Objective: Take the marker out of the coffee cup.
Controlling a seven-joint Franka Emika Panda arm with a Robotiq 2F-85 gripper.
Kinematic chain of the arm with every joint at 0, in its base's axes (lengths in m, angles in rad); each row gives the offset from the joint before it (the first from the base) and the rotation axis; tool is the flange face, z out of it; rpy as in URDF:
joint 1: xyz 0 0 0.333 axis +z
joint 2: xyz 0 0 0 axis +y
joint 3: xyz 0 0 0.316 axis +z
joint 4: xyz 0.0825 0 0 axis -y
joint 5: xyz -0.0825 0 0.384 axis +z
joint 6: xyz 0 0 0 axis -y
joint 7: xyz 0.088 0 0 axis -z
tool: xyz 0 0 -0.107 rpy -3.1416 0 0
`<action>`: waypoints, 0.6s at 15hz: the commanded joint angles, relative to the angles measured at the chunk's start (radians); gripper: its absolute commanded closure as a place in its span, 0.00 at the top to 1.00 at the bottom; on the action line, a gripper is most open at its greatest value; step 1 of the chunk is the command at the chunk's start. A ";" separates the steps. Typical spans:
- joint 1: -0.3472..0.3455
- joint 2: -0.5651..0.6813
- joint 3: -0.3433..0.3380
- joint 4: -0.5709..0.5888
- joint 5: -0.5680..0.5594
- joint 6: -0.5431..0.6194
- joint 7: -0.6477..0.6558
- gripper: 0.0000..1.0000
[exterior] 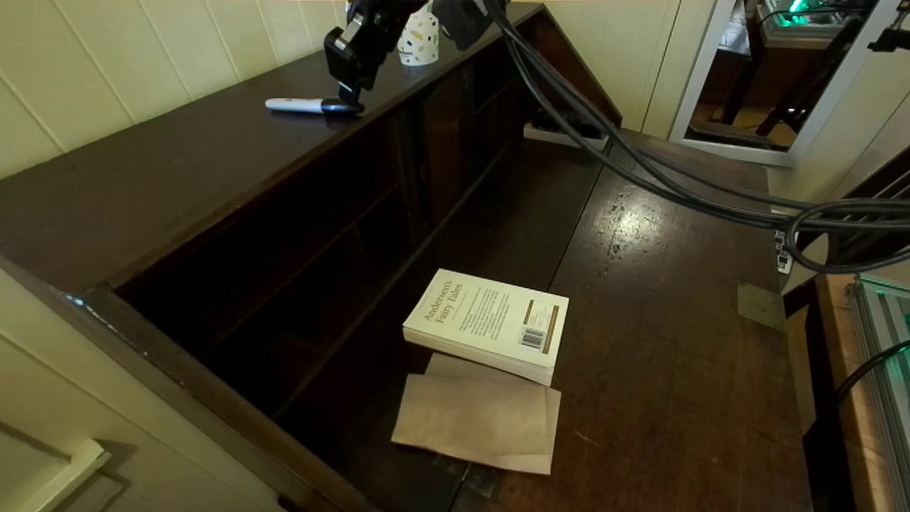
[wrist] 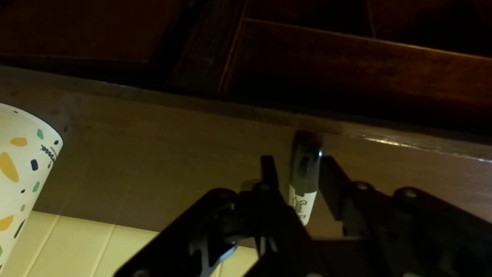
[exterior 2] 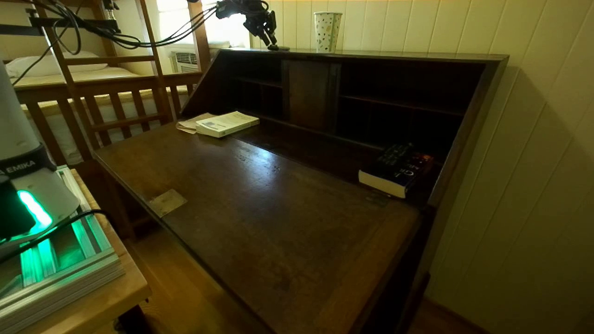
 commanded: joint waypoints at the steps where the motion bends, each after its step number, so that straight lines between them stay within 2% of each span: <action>1: -0.008 -0.012 0.005 0.004 0.041 -0.041 -0.027 0.67; 5: -0.019 -0.071 0.018 -0.010 0.118 -0.090 -0.028 0.95; 7: -0.027 -0.110 0.024 -0.016 0.173 -0.138 -0.035 1.00; 9: -0.033 -0.151 0.026 -0.021 0.214 -0.194 -0.036 1.00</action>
